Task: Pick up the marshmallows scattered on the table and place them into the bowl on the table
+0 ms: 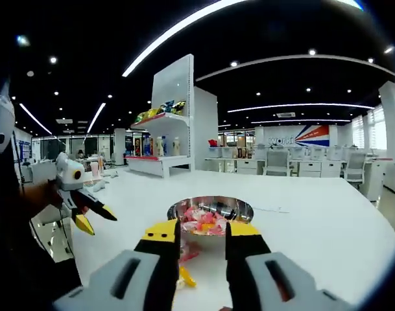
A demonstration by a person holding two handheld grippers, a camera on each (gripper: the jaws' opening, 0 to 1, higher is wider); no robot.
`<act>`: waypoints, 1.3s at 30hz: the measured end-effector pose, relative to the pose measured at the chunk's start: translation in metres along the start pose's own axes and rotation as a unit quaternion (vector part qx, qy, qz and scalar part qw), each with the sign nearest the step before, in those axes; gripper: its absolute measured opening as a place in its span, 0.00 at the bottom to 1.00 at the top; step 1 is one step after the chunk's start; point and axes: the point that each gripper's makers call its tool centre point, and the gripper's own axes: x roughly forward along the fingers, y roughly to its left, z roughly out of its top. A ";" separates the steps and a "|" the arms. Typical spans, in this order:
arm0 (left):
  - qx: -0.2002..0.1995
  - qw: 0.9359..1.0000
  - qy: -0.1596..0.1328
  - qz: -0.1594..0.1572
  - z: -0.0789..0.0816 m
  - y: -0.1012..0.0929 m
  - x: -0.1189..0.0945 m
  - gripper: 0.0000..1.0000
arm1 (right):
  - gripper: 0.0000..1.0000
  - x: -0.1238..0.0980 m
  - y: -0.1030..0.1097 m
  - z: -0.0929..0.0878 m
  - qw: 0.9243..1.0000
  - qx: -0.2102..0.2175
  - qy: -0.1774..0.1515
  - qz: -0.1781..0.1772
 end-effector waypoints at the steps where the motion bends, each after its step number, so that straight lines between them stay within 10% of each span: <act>1: 0.001 1.000 -0.001 0.000 0.001 0.000 0.000 0.57 | 0.28 -0.004 0.001 -0.003 1.000 -0.001 0.004 -0.002; 14: -0.010 1.000 -0.007 0.015 0.012 0.015 0.022 0.57 | 0.25 -0.051 0.007 -0.012 0.999 -0.004 0.006 -0.042; 30: 0.023 1.000 -0.006 -0.010 0.015 0.014 0.033 0.57 | 0.23 -0.053 0.006 -0.006 0.999 -0.003 -0.025 -0.045; 39: 0.146 0.986 0.051 -0.055 0.002 -0.002 0.060 0.56 | 0.23 -0.049 0.009 -0.031 0.999 0.030 -0.008 -0.029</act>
